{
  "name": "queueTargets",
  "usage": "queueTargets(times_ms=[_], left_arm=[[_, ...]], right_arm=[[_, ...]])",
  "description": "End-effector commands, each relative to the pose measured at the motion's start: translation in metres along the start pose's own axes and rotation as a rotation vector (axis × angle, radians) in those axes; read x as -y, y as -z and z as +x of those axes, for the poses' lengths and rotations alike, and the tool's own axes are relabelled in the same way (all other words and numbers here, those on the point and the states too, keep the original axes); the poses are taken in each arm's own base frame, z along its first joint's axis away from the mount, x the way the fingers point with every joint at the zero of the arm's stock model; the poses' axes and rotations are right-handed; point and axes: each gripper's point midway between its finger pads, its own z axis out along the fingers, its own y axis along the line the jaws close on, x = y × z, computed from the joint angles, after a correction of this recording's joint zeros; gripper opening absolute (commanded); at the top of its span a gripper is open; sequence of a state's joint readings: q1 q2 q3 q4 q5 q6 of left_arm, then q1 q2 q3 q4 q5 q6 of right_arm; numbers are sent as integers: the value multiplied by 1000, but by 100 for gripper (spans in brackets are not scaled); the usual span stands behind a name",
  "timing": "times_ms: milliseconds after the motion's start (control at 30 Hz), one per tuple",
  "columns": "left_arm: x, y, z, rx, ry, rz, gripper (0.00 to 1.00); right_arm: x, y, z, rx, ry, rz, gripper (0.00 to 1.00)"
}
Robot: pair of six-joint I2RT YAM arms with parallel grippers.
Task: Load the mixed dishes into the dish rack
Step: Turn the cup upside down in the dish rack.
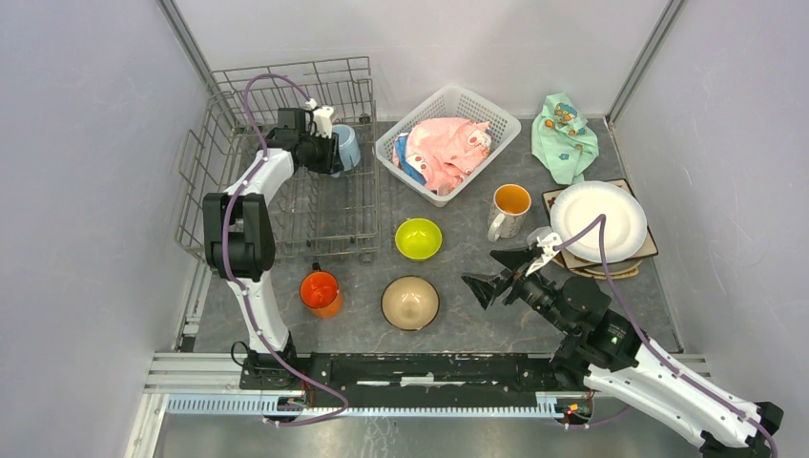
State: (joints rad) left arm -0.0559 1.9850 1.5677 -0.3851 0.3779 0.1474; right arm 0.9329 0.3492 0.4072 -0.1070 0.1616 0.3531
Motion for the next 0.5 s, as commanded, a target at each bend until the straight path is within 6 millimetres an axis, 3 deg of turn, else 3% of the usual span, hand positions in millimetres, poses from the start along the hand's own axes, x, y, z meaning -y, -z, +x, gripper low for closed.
queueTargets(times_ms=[0, 467], left_arm=[[19, 0, -37, 131, -36, 65, 41], [17, 18, -50, 151, -47, 20, 46]], right_arm=[[-4, -3, -7, 26, 0, -19, 98], [-3, -4, -5, 18, 14, -17, 98]])
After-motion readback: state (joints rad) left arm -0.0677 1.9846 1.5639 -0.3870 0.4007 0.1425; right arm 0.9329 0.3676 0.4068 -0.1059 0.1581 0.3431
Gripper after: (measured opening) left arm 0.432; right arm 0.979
